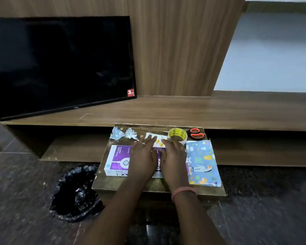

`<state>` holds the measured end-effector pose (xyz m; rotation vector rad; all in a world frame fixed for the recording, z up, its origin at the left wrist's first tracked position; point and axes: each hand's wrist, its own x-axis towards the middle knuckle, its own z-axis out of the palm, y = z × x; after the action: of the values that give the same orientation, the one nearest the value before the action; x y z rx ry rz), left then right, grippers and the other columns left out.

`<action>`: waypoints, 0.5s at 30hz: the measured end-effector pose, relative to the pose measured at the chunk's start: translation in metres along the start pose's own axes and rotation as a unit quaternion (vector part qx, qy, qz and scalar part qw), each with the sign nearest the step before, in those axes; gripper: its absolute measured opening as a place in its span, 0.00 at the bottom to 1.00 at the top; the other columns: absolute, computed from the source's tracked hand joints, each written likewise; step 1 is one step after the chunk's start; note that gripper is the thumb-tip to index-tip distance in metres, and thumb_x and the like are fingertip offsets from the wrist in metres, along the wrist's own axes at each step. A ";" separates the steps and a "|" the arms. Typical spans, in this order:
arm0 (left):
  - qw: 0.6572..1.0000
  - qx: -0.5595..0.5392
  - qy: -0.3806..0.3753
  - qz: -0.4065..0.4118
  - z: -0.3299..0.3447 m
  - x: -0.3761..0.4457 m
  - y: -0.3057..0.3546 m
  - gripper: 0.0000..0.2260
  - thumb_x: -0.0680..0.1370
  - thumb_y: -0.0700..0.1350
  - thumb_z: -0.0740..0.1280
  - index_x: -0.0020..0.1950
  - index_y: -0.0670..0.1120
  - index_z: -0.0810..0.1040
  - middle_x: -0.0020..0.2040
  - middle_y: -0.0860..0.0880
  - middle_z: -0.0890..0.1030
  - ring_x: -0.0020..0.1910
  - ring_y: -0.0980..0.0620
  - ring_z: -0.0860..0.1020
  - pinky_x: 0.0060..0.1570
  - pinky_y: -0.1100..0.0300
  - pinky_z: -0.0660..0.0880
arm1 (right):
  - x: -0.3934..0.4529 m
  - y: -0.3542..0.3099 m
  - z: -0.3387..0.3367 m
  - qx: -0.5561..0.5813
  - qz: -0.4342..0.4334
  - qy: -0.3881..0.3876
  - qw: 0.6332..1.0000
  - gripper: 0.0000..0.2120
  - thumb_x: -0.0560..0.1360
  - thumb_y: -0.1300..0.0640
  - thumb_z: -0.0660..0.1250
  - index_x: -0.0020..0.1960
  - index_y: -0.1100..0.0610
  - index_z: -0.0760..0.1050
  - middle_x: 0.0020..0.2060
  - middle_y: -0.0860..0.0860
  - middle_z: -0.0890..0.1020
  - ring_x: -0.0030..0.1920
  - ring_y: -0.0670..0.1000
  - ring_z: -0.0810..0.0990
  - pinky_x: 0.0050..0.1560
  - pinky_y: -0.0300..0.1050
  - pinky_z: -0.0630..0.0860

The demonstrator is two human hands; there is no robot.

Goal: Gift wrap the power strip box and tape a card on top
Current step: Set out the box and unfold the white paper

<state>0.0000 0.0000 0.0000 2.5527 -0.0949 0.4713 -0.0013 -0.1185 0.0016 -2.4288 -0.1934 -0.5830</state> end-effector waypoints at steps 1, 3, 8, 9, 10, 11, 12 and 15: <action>1.000 0.007 -0.006 0.004 0.003 -0.003 -0.004 0.20 0.74 0.41 0.62 0.65 0.44 0.81 0.64 0.42 0.82 0.66 0.38 0.78 0.66 0.42 0.72 | -0.003 0.005 0.003 -0.010 -0.003 -0.010 1.000 0.16 0.71 0.61 0.66 0.57 0.59 0.81 0.55 0.57 0.82 0.55 0.61 0.79 0.56 0.53 0.77; 1.000 0.028 0.011 -0.001 0.011 -0.009 -0.011 0.17 0.75 0.42 0.63 0.61 0.44 0.83 0.61 0.43 0.83 0.63 0.39 0.79 0.63 0.43 0.74 | -0.011 0.016 0.011 -0.039 0.012 -0.015 0.999 0.17 0.73 0.56 0.61 0.58 0.59 0.80 0.57 0.57 0.81 0.57 0.60 0.79 0.59 0.53 0.77; 0.999 0.037 0.030 -0.004 0.025 -0.020 -0.033 0.18 0.78 0.47 0.58 0.57 0.45 0.85 0.62 0.43 0.83 0.64 0.40 0.79 0.61 0.44 0.75 | -0.031 0.031 0.029 -0.076 0.024 -0.019 0.997 0.20 0.79 0.50 0.56 0.59 0.58 0.80 0.61 0.59 0.80 0.63 0.63 0.77 0.64 0.57 0.74; 0.998 0.044 0.032 0.002 0.027 -0.021 -0.034 0.18 0.79 0.47 0.58 0.58 0.45 0.85 0.62 0.43 0.83 0.64 0.40 0.79 0.62 0.45 0.75 | -0.034 0.030 0.031 -0.080 0.027 -0.019 0.996 0.20 0.79 0.49 0.55 0.61 0.57 0.80 0.63 0.59 0.79 0.64 0.63 0.76 0.66 0.58 0.73; 0.998 0.045 0.041 0.007 0.028 -0.022 -0.035 0.18 0.79 0.47 0.58 0.58 0.45 0.85 0.62 0.43 0.83 0.64 0.40 0.79 0.62 0.45 0.74 | -0.036 0.030 0.032 -0.085 0.031 -0.017 0.996 0.21 0.80 0.49 0.54 0.62 0.57 0.79 0.64 0.59 0.79 0.66 0.62 0.75 0.67 0.58 0.72; 0.998 0.039 0.048 0.011 0.028 -0.022 -0.035 0.18 0.79 0.47 0.58 0.59 0.45 0.84 0.62 0.43 0.83 0.64 0.40 0.79 0.63 0.45 0.74 | -0.036 0.029 0.032 -0.086 0.036 -0.018 0.995 0.21 0.80 0.49 0.54 0.63 0.56 0.79 0.65 0.58 0.78 0.67 0.62 0.74 0.67 0.58 0.72; 0.998 0.030 0.058 0.015 0.027 -0.025 -0.037 0.18 0.79 0.47 0.58 0.59 0.45 0.84 0.62 0.42 0.82 0.65 0.39 0.78 0.64 0.45 0.74 | -0.037 0.028 0.032 -0.088 0.035 -0.017 0.995 0.21 0.80 0.49 0.54 0.63 0.55 0.78 0.66 0.58 0.78 0.67 0.62 0.74 0.67 0.58 0.72; 0.996 0.037 0.082 -0.024 0.022 -0.028 -0.046 0.19 0.78 0.51 0.60 0.58 0.44 0.85 0.63 0.39 0.81 0.66 0.34 0.76 0.63 0.37 0.74 | -0.033 0.026 0.031 -0.103 0.045 -0.016 0.993 0.18 0.77 0.49 0.58 0.62 0.54 0.77 0.63 0.58 0.77 0.66 0.63 0.74 0.66 0.59 0.72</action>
<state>-0.0120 0.0266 -0.0502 2.5706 0.0444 0.6762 -0.0129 -0.1202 -0.0494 -2.6322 -0.0367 -0.5485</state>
